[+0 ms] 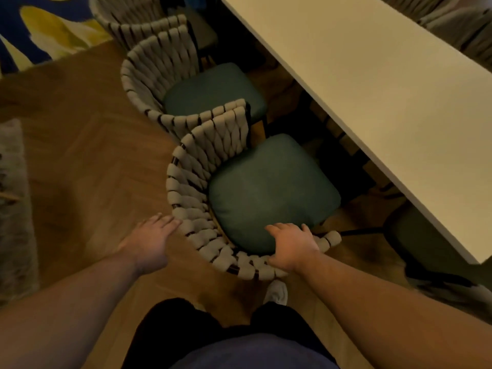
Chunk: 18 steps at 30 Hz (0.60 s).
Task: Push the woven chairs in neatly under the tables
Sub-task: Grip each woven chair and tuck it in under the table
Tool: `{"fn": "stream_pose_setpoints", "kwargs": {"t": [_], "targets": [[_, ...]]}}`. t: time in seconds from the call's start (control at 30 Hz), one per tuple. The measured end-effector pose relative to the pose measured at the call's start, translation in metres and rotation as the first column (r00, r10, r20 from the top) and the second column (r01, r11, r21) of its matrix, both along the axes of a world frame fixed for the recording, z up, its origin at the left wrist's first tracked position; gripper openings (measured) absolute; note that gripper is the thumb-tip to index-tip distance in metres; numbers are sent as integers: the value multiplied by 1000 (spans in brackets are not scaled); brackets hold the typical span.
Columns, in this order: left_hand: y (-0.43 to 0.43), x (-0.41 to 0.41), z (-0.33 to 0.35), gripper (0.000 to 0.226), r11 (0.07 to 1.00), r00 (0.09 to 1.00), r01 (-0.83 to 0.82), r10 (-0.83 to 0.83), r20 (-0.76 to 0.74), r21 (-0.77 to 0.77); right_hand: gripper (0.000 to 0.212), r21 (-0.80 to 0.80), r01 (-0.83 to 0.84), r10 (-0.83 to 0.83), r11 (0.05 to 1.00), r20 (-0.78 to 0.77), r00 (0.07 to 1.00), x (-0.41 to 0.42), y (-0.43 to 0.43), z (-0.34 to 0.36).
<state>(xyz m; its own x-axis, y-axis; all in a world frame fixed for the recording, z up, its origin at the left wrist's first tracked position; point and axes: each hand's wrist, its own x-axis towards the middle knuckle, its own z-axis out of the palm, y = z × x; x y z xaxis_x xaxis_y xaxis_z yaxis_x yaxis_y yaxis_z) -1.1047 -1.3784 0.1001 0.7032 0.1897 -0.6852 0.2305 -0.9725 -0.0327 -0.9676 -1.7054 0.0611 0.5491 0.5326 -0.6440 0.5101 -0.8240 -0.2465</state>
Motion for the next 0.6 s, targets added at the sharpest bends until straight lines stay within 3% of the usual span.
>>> {"fn": "stream_pose_setpoints", "kwargs": {"t": [0.13,0.23,0.4,0.6], "targets": [[48,51,-8,106,989,989,148,-148,14,7,90,-3,113,-113,994,-1,994,-3,43,0],[78,94,-25,97,954,953,300,-299,46,-15,92,-39,259,-259,965,0,966,-15,71,-7],[121,142,-51,100,832,836,549,-548,39,-75,95,-123,548,-555,828,-34,831,-57,127,-12],[145,160,-58,107,700,701,711,-713,-9,-68,94,-146,637,-650,757,-65,758,-93,189,-17]]}}
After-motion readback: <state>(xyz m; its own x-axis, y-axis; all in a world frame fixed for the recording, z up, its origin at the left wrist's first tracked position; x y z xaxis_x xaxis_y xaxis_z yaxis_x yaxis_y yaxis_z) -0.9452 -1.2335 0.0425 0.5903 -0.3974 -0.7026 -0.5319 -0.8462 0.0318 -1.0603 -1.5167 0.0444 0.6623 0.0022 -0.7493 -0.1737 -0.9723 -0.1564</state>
